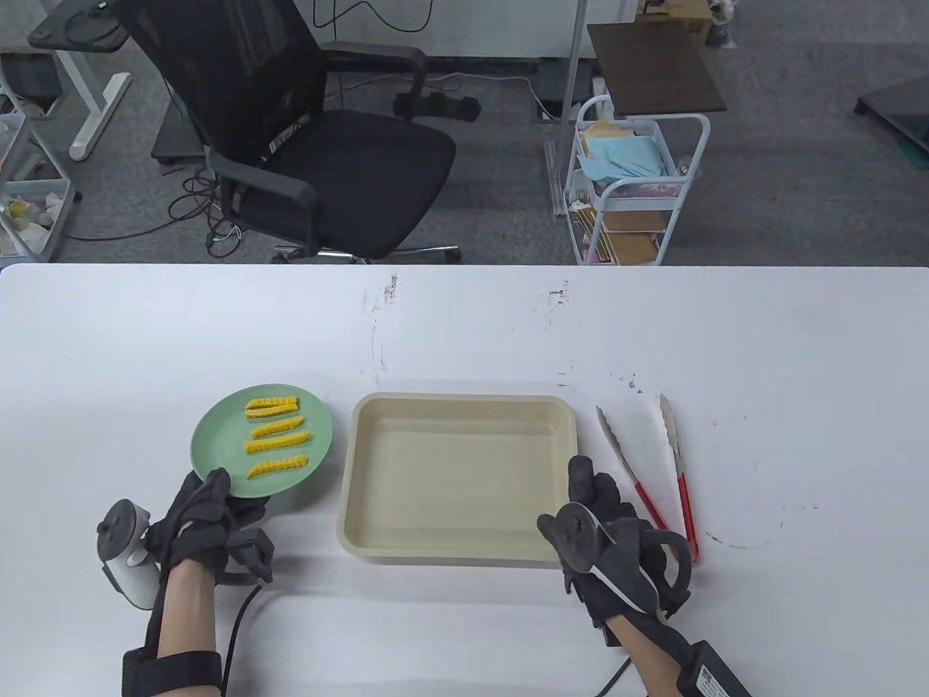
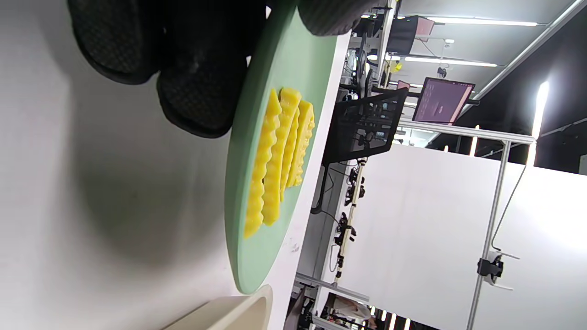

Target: Hold plate and receive fries gripped by tongs from baking tray

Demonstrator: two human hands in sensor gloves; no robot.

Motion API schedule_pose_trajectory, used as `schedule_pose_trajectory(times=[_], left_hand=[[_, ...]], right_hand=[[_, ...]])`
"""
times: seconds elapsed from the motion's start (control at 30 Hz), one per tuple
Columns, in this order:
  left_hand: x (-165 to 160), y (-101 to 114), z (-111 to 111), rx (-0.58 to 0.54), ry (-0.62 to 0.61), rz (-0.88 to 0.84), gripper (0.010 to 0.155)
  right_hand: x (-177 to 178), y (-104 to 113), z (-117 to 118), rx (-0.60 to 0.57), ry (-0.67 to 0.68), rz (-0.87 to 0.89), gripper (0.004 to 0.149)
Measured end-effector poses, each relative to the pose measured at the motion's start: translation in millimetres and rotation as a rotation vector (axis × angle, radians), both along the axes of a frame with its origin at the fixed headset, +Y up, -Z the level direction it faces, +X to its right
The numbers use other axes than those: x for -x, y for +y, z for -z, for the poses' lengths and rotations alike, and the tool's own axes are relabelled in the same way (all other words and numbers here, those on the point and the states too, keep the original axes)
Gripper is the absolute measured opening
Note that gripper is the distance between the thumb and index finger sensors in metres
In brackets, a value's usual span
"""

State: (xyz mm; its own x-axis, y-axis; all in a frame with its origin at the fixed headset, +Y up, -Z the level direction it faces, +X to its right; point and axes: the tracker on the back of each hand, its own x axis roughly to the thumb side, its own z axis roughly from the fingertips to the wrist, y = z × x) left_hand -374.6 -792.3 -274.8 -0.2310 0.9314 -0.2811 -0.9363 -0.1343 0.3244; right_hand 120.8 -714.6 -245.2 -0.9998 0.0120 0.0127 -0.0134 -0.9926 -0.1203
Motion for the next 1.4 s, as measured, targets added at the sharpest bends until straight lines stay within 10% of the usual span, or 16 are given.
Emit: schedule_pose_trajectory(times=[1.1,1.4], left_hand=[[-5,18,-10,0.023,-0.089,0.111,0.081],[-52,73,-22,-0.338,-0.253,0.514,0.073]], right_hand=[[10,-7,-1,0.037,0.042,-0.022,0.085],[11,-10,0,0.042,0.084,0.036,0.086]])
